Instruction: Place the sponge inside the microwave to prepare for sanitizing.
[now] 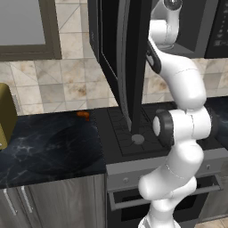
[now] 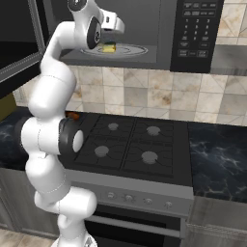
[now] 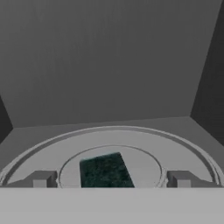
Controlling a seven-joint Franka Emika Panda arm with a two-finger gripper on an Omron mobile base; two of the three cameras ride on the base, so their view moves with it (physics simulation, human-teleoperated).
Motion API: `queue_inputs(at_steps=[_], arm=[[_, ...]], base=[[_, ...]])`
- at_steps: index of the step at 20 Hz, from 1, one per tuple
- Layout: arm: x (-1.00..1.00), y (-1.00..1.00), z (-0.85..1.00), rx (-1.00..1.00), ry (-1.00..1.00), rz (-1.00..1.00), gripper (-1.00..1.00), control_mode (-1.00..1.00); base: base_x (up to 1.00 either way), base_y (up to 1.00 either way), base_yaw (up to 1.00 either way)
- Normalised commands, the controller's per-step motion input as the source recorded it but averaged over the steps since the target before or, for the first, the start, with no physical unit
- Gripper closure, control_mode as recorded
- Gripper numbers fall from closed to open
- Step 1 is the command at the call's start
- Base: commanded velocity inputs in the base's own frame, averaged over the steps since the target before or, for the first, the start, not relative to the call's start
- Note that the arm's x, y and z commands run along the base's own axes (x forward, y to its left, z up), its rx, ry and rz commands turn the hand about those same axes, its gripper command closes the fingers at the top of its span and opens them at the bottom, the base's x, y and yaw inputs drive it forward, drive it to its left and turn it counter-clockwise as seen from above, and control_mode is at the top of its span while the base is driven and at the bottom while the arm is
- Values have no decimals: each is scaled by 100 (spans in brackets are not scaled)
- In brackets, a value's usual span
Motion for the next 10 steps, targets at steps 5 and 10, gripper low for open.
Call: queue_inputs(at_steps=[5,10], arm=[[-68,0,2,0,-1,0,-100,-100],[-97,0,14,0,-4,0,-100,-100]], base=[[0,0,0],[0,0,0]])
